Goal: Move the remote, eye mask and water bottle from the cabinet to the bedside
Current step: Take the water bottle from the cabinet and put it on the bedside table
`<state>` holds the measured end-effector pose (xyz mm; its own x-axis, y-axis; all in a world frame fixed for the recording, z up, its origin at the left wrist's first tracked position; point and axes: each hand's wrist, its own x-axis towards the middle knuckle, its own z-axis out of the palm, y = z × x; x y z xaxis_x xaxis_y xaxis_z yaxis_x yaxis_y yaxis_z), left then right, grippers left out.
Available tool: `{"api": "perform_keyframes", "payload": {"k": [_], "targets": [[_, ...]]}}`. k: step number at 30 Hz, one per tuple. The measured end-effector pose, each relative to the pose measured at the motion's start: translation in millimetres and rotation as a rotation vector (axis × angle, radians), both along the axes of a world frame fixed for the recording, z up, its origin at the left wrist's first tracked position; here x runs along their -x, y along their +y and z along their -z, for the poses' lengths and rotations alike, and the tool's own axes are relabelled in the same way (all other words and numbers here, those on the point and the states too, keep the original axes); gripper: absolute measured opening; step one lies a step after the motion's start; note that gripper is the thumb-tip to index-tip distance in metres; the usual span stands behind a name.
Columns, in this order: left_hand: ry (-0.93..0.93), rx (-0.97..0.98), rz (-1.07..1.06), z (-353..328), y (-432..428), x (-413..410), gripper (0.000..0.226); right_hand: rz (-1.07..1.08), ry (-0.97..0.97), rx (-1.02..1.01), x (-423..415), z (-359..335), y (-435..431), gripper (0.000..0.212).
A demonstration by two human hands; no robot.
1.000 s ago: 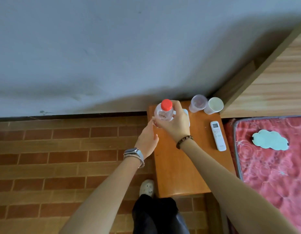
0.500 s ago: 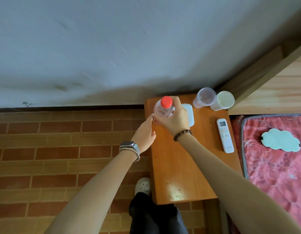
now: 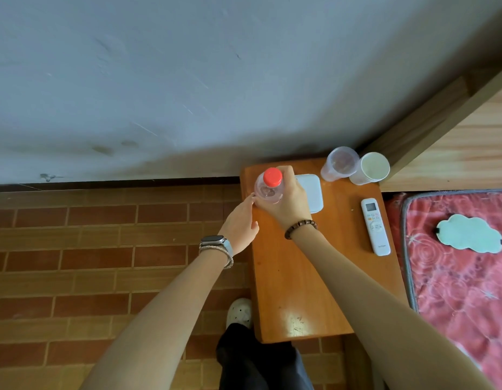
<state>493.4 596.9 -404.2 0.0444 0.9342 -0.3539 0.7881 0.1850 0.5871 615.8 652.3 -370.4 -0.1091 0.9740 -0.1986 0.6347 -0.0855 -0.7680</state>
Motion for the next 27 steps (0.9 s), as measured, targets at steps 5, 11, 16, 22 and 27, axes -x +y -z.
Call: {"api": "perform_keyframes", "payload": {"k": [5,11,16,22,27], "targets": [[0.002,-0.026,0.025,-4.6,1.7,0.4,0.043,0.008,-0.033,0.039,-1.1,-3.2,-3.2,0.066],[-0.002,-0.03,-0.01,-39.9,-2.2,-2.3,0.042,0.001,-0.146,0.128,-11.9,-26.6,-12.5,0.084],[0.087,-0.111,-0.097,-97.5,-17.4,-2.7,0.039,0.016,-0.217,0.06,-44.7,-81.7,-38.2,0.047],[0.243,-0.278,-0.064,-185.8,-49.3,-5.3,0.026,-0.026,-0.409,-0.091,-76.7,-166.4,-74.9,0.026],[0.372,-0.322,0.055,-240.1,-70.1,-4.0,0.019,-0.102,-0.571,-0.166,-97.5,-222.9,-99.4,0.023]]}}
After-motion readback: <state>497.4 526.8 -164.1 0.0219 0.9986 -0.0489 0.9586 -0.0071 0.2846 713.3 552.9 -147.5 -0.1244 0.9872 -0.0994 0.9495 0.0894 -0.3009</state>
